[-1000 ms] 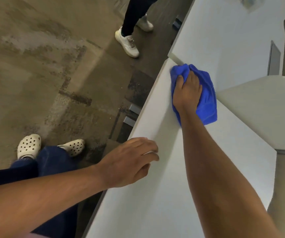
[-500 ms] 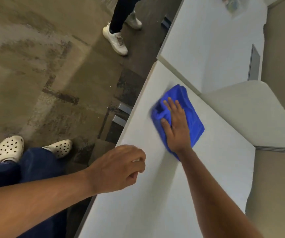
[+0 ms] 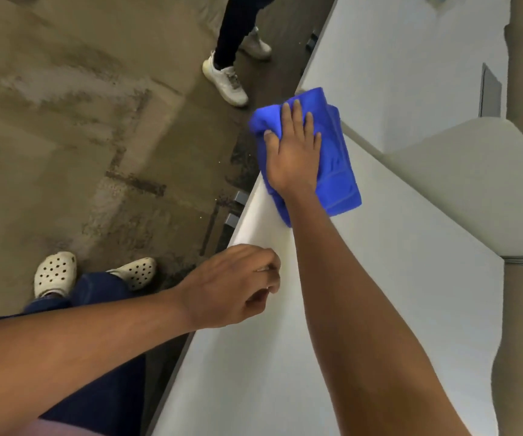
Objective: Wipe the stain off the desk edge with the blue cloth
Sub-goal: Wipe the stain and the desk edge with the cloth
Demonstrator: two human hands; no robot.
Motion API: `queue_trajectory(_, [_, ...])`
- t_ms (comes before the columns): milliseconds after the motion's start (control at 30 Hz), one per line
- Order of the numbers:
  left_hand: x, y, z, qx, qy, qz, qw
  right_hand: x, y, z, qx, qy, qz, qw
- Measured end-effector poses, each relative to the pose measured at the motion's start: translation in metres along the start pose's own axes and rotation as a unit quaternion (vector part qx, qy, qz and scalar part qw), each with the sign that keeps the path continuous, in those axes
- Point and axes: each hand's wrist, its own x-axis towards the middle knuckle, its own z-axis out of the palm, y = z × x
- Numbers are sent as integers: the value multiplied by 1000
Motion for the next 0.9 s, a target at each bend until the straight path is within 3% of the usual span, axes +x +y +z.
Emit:
queue_trajectory(67, [0, -1, 4, 0, 4, 4, 1000, -6, 29, -9, 46, -11, -65, 997])
queue_trajectory(133, [1, -4, 8, 7, 18, 2, 1000, -6, 73, -22, 75, -8, -45, 996])
queue_trajectory(267, [0, -10, 13, 5, 29, 4, 1000, -14, 118, -29, 63, 33, 188, 980])
queue_trajectory(333, [0, -10, 14, -9, 24, -1, 1000, -21, 99, -21, 39, 43, 238, 970])
queue_trajectory(433, [0, -7, 13, -8, 24, -5, 1000, -42, 58, -9, 21, 29, 184, 982])
queue_trajectory(533, [-2, -3, 12, 24, 102, -38, 994, -99, 41, -1, 24, -6, 59, 998])
queue_trajectory(667, [-14, 3, 18, -58, 205, -224, 951, -165, 71, -7, 29, -50, -38, 998])
queue_trajectory(767, [-14, 5, 24, -172, 195, -325, 909, -155, 94, -10, 7, -47, -51, 998])
queue_trajectory(900, [-15, 2, 26, -213, 141, -304, 918, -90, 91, -7, -4, -24, 11, 1000])
